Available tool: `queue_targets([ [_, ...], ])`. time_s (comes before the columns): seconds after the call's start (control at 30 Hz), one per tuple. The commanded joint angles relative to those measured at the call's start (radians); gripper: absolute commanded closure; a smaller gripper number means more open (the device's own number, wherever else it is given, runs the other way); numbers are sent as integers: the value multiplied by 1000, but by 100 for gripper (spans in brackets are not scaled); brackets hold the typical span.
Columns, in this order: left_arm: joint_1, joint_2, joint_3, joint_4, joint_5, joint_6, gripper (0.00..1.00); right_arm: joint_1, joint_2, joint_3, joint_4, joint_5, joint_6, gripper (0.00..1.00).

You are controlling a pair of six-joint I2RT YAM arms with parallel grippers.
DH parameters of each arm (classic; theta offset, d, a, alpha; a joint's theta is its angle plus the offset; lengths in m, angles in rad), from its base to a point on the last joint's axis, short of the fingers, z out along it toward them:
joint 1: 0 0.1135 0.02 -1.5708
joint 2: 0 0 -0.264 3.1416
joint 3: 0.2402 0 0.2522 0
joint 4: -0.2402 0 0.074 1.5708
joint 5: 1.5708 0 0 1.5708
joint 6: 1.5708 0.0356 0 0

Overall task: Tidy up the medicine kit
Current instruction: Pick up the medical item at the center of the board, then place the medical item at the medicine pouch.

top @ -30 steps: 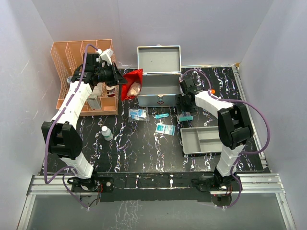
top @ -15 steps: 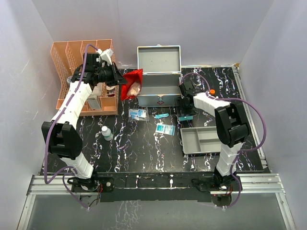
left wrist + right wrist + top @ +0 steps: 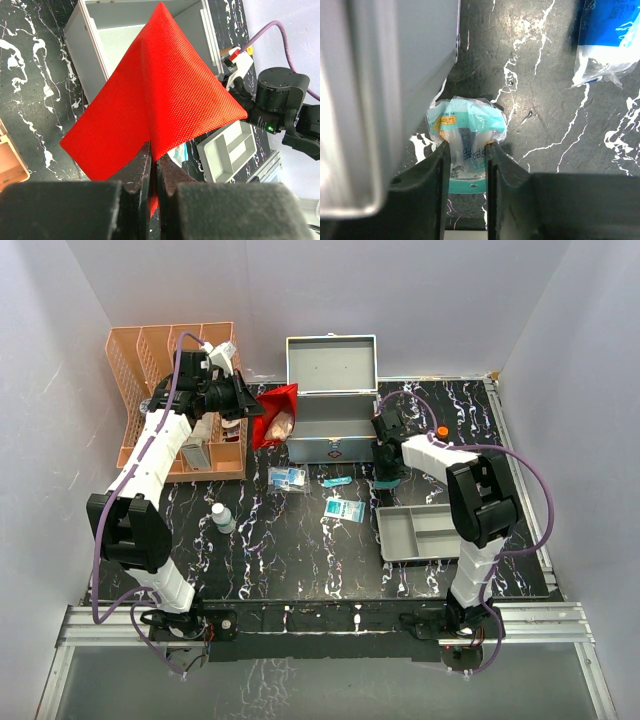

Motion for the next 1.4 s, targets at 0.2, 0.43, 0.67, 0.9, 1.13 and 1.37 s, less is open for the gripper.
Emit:
queue_targets([
  [0.2, 6, -23, 41, 8, 34, 2, 100, 9, -71, -90, -53, -15, 6, 100],
  [0.43, 6, -25, 43, -2, 31, 14, 100, 12, -193, -44, -136, -35, 21, 100],
  [0.67, 5, -8, 55, -5, 35, 14, 100, 12, -335, 110, -212, -160, 52, 100],
  [0.9, 4, 14, 86, 1, 25, 1, 100, 18, -430, 159, 52, -511, 291, 100],
  [1.13, 4, 19, 87, 19, 29, -20, 100, 94, -398, 39, 662, -660, 701, 100],
  [1.37, 4, 17, 93, 24, 34, -16, 100, 192, -196, 156, 958, -706, 889, 100],
])
